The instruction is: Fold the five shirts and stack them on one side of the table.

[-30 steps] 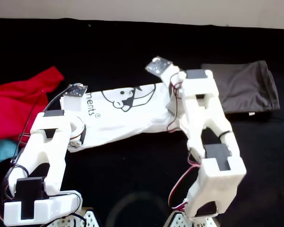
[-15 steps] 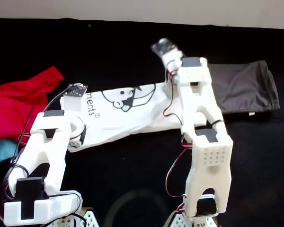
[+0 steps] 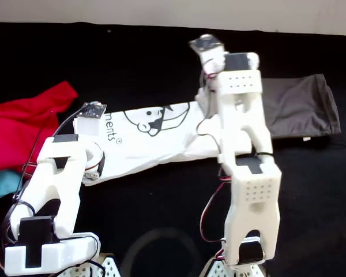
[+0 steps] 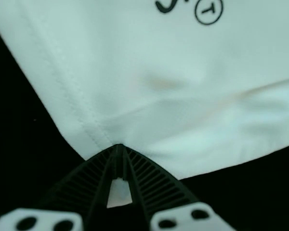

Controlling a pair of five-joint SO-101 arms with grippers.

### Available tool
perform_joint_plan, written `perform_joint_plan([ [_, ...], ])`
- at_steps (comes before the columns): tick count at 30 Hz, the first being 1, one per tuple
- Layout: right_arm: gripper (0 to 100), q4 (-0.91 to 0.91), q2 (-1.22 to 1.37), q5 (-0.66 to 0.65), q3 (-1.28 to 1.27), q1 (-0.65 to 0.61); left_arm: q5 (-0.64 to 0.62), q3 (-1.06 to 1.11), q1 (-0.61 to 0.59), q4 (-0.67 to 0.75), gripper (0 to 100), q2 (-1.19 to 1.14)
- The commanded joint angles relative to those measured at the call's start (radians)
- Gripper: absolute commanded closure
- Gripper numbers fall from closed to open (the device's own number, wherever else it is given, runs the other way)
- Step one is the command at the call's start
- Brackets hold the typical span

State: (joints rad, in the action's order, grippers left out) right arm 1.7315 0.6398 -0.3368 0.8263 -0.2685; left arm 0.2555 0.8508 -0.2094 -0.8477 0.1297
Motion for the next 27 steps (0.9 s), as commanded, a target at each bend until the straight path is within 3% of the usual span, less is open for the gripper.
perform_joint_plan([
  [1,99.1,0.002,-0.005,0.025,-0.004,-0.124,0.0,0.002,-0.007,0.02,99,-0.002],
  [5,99.1,-0.016,-0.005,0.109,-0.058,-0.265,0.0,0.002,-0.007,0.02,99,-0.002],
  [11,99.1,-0.064,0.007,0.175,-0.173,-0.357,0.0,0.002,-0.007,0.02,99,-0.002],
  [20,99.1,-0.159,0.024,0.224,-0.344,-0.363,0.0,0.002,-0.007,0.02,99,-0.002],
  [27,99.2,-0.113,0.021,0.224,-0.369,-0.355,0.0,0.002,-0.007,0.02,99,-0.002],
])
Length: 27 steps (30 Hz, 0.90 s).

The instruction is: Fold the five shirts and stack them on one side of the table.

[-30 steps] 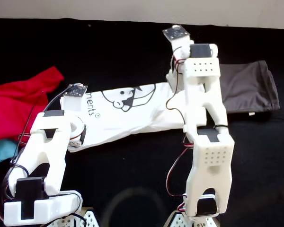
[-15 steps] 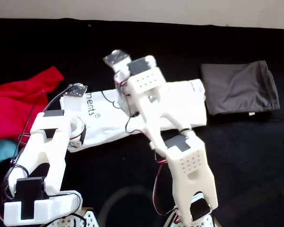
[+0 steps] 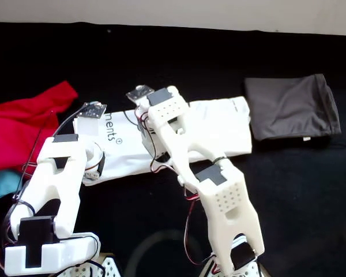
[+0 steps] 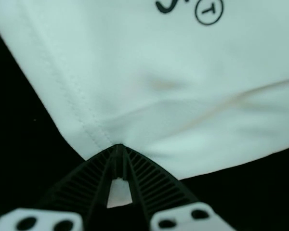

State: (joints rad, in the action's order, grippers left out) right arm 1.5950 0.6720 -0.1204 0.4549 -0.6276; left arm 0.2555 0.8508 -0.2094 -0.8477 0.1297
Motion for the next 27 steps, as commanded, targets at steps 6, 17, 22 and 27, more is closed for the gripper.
perform_joint_plan([
  [6,99.2,0.008,-0.119,0.002,0.107,0.067,0.0,0.002,-0.007,0.02,99,-0.002],
  [17,89.5,0.147,-0.317,-0.081,0.147,0.214,-0.232,-0.182,-0.007,-0.256,88,0.119],
  [22,83.9,0.168,-0.418,-0.13,0.136,0.219,-0.293,-0.214,-0.101,-0.242,77,0.088],
  [27,89.3,0.17,-0.536,-0.129,0.111,0.26,-0.292,-0.214,-0.191,-0.127,77,0.022],
])
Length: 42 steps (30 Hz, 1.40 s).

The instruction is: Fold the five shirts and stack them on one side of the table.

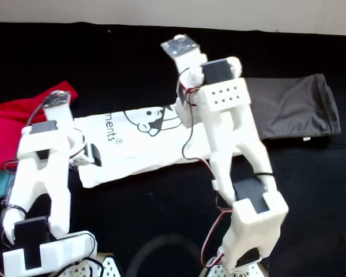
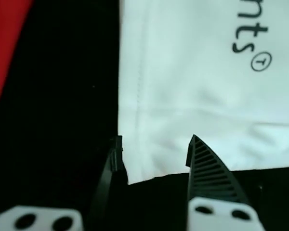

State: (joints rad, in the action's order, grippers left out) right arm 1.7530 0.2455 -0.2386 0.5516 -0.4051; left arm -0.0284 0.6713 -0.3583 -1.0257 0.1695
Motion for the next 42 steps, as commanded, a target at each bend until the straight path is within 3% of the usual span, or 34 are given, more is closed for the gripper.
perform_joint_plan([
  [1,89.5,0.012,-0.134,-0.012,-0.012,0.048,-0.008,-0.035,-0.047,0.075,77,-0.036],
  [5,89.5,0.01,-0.231,-0.015,-0.191,0.076,-0.008,-0.039,-0.035,0.16,77,-0.104],
  [14,89.5,0.008,-0.498,-0.015,-0.437,0.134,-0.008,-0.197,-0.018,0.157,77,-0.334],
  [24,89.5,0.008,-0.705,-0.015,-0.579,0.232,-0.017,-0.473,0.145,-0.187,78,-0.55],
  [27,89.5,0.008,-0.762,-0.015,-0.579,0.265,-0.017,-0.533,0.147,-0.229,92,-0.596],
  [29,89.5,0.008,-0.788,-0.017,-0.604,0.3,-0.017,-0.561,0.133,-0.249,100,-0.615],
  [36,90.0,0.005,-0.914,-0.107,-0.8,0.381,-0.006,-0.639,-0.005,-0.339,99,-0.616],
  [42,90.0,-0.136,-1.082,-0.183,-1.13,0.461,0.129,-0.803,-0.166,-0.479,99,-0.539],
])
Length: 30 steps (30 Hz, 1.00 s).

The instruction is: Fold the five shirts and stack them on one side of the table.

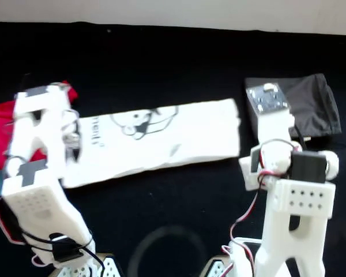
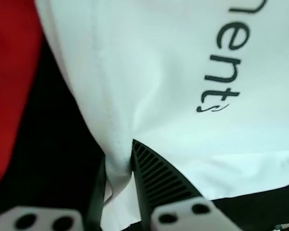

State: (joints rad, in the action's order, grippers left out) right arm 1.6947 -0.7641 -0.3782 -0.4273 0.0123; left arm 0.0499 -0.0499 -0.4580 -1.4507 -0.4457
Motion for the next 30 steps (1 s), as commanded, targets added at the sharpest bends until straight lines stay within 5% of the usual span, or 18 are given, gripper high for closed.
perform_joint_plan([
  [1,90.0,-0.117,-0.093,-0.057,-0.223,0.061,0.072,-0.101,-0.076,-0.071,99,0.094],
  [8,89.9,-0.406,-0.174,-0.095,-0.648,0.229,0.127,-0.128,0.041,-0.219,99,0.197],
  [17,89.9,-0.65,-0.4,-0.15,-1.003,0.487,0.127,-0.137,0.472,-0.259,99,0.266],
  [30,89.9,-0.668,-0.851,-0.143,-1.359,0.61,0.124,-0.246,0.885,-0.02,99,0.263],
])
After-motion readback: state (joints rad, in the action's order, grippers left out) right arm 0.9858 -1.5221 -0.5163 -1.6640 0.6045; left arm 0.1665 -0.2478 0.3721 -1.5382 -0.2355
